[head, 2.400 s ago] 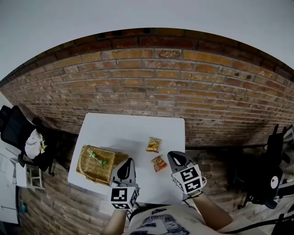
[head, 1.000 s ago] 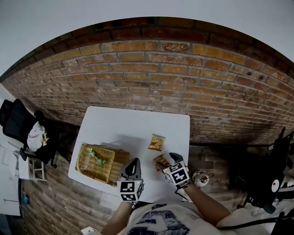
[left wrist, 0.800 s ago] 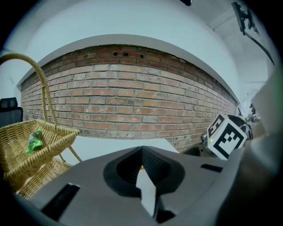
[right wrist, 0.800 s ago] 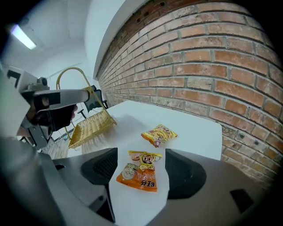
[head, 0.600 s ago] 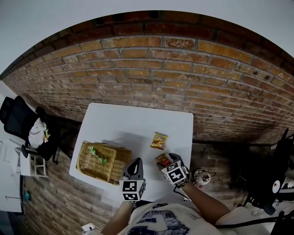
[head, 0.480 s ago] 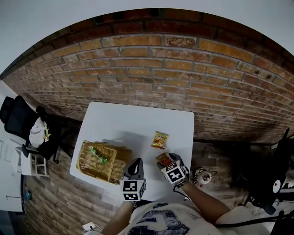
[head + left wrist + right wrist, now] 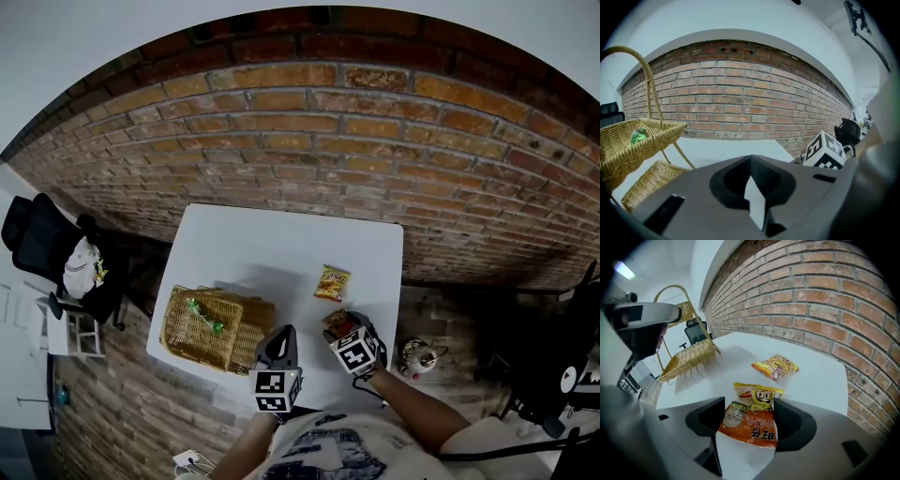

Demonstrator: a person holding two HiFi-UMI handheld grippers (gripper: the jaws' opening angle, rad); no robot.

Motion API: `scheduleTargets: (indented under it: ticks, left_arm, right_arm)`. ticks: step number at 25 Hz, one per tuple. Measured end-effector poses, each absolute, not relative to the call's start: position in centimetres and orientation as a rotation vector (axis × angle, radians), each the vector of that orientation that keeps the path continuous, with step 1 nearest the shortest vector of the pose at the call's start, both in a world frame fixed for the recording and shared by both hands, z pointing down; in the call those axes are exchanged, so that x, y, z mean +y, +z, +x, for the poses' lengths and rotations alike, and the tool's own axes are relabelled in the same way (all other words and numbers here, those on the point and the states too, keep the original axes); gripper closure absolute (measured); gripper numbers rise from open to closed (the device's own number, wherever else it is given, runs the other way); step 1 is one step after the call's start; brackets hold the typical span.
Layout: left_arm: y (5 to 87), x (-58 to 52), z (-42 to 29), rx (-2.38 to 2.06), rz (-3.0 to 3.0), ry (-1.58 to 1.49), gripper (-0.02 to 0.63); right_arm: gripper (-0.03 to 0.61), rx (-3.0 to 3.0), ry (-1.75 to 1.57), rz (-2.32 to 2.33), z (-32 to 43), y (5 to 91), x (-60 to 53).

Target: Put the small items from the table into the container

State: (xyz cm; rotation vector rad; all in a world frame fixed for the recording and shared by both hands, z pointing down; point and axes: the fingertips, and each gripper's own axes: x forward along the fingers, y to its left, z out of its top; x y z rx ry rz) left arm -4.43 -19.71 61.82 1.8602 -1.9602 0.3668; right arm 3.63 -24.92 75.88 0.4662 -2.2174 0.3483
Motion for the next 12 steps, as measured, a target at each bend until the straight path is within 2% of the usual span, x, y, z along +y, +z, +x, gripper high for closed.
scheduleTargets:
  ticks: [12]
  left_arm:
    - [61.64,-19.35,-4.70,-1.961,1.857,0.373,0.565]
  right_arm:
    - [0.259,-2.191,0.296,0.450,3.44,76.52,-25.17]
